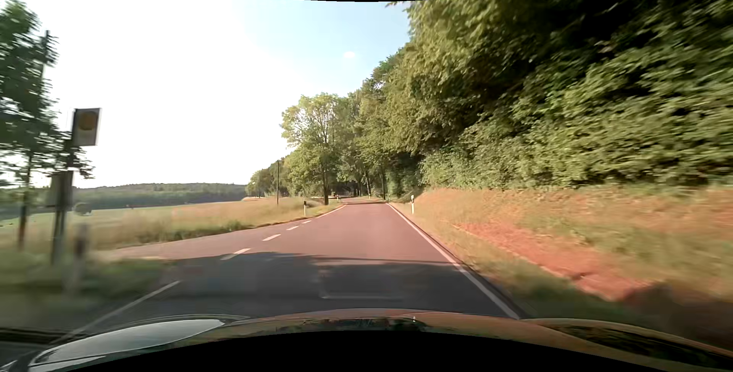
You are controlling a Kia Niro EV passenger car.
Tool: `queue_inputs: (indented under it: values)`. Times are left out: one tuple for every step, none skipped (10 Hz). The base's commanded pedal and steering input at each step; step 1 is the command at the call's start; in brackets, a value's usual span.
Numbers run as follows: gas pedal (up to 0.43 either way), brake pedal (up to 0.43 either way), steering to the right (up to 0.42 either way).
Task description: Follow the waypoints while adhering to traffic rules and regulations
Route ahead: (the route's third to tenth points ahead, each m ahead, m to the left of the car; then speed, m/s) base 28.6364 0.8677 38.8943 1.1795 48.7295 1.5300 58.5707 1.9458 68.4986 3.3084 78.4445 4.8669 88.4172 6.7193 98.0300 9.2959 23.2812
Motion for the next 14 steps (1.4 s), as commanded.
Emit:
queue_inputs:
  values:
    - [0.197, 0.0, -0.002]
    - [0.157, 0.0, -0.003]
    - [0.15, 0.0, -0.005]
    - [0.15, 0.0, -0.005]
    - [0.15, 0.0, -0.005]
    - [0.15, 0.0, -0.002]
    - [0.15, 0.0, 0.0]
    - [0.15, 0.0, -0.001]
    - [0.169, 0.0, -0.002]
    - [0.177, 0.0, -0.004]
    - [0.189, 0.0, -0.005]
    - [0.189, 0.0, -0.005]
    - [0.197, 0.0, -0.009]
    - [0.197, 0.0, -0.011]
